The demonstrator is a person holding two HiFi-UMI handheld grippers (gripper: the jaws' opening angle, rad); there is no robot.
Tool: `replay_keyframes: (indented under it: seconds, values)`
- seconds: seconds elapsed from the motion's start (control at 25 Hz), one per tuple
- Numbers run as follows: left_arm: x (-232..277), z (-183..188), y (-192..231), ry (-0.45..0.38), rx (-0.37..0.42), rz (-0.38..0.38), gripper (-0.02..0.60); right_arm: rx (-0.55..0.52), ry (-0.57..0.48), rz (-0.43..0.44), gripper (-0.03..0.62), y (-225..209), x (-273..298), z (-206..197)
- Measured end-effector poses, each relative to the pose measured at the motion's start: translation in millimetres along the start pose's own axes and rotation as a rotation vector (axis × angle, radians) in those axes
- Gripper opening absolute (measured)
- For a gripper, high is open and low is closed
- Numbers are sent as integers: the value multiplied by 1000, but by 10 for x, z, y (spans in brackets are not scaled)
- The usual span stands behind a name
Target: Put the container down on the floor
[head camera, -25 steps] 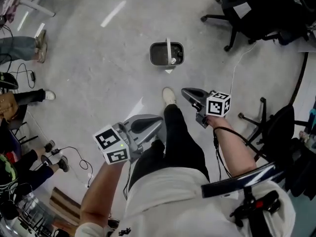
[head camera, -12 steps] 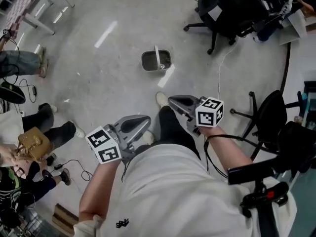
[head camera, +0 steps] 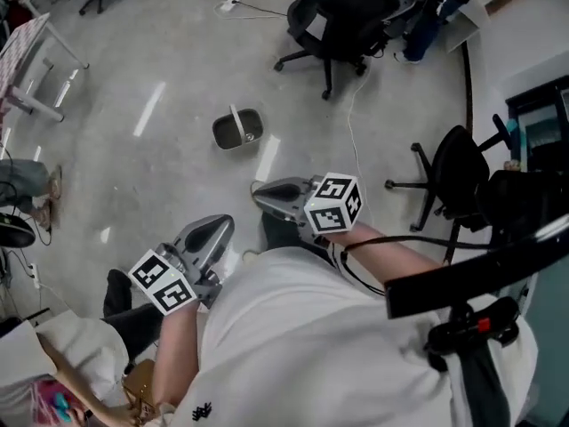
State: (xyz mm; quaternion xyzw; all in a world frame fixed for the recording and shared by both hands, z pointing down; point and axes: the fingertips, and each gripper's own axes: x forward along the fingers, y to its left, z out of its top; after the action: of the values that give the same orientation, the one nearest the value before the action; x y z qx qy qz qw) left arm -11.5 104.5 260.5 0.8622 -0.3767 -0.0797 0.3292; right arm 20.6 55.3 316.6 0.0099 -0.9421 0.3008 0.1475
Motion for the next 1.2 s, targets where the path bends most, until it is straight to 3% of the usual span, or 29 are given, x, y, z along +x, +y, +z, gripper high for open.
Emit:
replay_keyframes:
  seconds: [0.28, 1.2]
  values:
    - [-59, 23, -89, -21, 36, -9, 9, -56, 6, 19, 17, 295, 38, -42]
    - [-403, -167, -65, -71, 17, 46, 9, -126, 10, 46, 15, 591, 122, -76]
